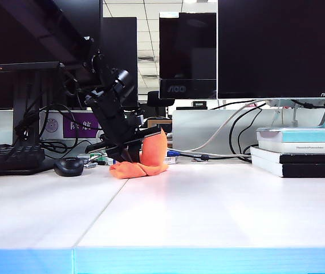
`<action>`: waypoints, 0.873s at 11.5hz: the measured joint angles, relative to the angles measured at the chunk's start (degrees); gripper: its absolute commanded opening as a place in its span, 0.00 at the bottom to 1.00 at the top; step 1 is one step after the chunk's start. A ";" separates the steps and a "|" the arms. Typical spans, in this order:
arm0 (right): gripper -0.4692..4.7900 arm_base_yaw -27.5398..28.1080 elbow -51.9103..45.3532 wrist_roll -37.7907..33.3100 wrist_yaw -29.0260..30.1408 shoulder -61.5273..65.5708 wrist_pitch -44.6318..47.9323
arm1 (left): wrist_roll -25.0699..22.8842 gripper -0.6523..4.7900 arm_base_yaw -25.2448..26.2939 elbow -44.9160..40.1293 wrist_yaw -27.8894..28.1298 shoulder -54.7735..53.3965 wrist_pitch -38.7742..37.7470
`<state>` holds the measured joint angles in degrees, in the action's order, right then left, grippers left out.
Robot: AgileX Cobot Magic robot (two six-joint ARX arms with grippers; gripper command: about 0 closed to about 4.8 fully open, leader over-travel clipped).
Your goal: Wipe the table from back to front using the rag.
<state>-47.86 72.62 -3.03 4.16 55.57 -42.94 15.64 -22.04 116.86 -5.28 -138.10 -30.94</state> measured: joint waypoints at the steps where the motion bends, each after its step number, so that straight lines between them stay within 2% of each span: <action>1: 0.09 0.00 0.00 0.00 -0.02 0.00 0.00 | -0.35 0.11 0.24 3.28 0.11 -1.66 -1.73; 2: 0.09 0.02 0.00 -0.02 -0.04 0.00 -0.02 | -0.55 0.11 0.48 7.13 0.22 -3.78 -3.45; 4: 0.09 0.02 0.00 -0.04 -0.02 0.00 -0.02 | -0.61 0.11 0.48 9.33 0.55 -4.96 -4.39; 10: 0.09 0.02 0.00 -0.20 -0.04 0.00 -0.76 | -0.59 0.11 0.48 9.38 0.76 -5.03 -4.20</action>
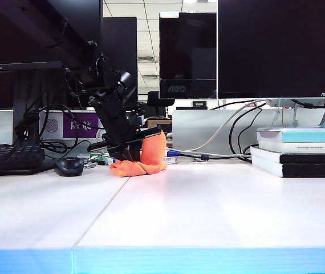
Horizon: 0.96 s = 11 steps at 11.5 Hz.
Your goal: Wipe the table from back to front using the rag.
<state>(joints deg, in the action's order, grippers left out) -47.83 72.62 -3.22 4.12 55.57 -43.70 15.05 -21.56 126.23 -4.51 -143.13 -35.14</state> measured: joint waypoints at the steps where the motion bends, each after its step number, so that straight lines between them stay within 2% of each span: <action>1: 0.09 0.00 0.00 0.00 0.02 0.00 0.02 | -0.02 0.11 0.00 0.33 0.07 -0.13 -0.02; 8: 0.09 0.02 0.00 0.00 0.00 0.00 -0.61 | 0.00 0.11 0.66 7.74 0.48 -4.15 -2.19; 11: 0.09 0.02 0.00 0.00 0.00 0.00 -0.76 | 0.00 0.11 0.85 7.89 -1.49 -4.42 -2.23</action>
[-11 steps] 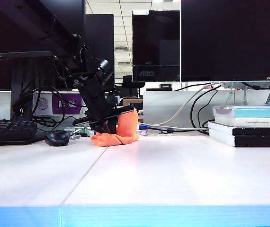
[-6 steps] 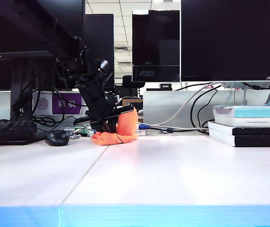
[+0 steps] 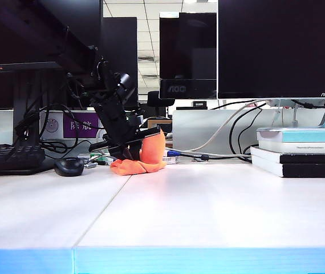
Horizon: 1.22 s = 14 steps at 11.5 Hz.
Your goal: Wipe the table from back to front using the rag.
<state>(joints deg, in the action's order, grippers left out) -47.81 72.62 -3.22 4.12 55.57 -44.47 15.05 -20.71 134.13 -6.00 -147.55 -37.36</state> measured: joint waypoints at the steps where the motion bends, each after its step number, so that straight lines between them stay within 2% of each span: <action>1: 0.09 0.00 0.00 0.00 0.02 0.00 0.00 | 0.00 0.11 0.48 0.00 -3.76 -0.09 0.00; 3: 0.09 0.00 0.00 0.00 0.00 0.00 0.00 | 0.00 0.11 0.98 0.00 -6.88 -0.24 0.20; 7: 0.09 -0.02 0.00 0.00 0.02 0.00 -0.02 | 0.48 0.11 0.81 0.07 -7.28 -0.28 0.28; 8: 0.09 -0.02 0.00 0.00 0.02 0.00 -0.02 | 0.52 0.17 0.81 0.07 -7.30 -0.28 0.26; 9: 0.09 -0.02 0.00 0.00 0.02 0.00 -0.02 | 0.68 0.34 0.81 0.11 -7.32 -0.28 0.22; 10: 0.09 -0.02 0.00 0.00 0.00 0.00 -0.02 | 0.76 0.65 0.81 0.11 -7.34 -0.28 0.17; 11: 0.09 -0.02 0.00 0.00 0.00 0.00 -0.02 | -0.11 0.70 0.72 0.13 -8.61 -0.17 0.33; 14: 0.09 0.00 0.00 0.02 -0.04 0.02 0.00 | -1.49 0.70 0.31 -0.02 -9.79 1.44 -2.23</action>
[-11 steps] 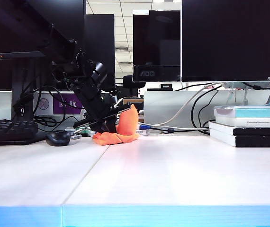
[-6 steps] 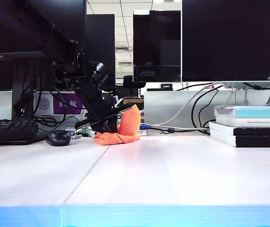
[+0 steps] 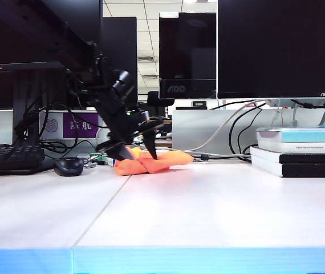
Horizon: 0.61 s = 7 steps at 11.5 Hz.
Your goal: Wipe the table from back to front using the rag.
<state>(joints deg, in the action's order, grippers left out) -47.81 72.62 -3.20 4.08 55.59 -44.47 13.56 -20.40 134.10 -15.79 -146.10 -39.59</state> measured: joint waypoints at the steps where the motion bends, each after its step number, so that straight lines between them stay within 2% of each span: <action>1: 0.09 0.00 0.00 0.04 0.00 0.02 0.13 | 0.00 0.70 0.20 -0.15 0.02 2.08 -1.88; 7: 0.09 0.00 0.00 0.07 -1.99 0.24 2.67 | -0.04 0.71 0.11 0.00 -2.16 10.88 -5.77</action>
<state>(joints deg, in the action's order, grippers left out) -47.81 72.62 -3.14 2.09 55.83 -41.80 13.52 -20.29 134.10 -17.96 -135.22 -45.36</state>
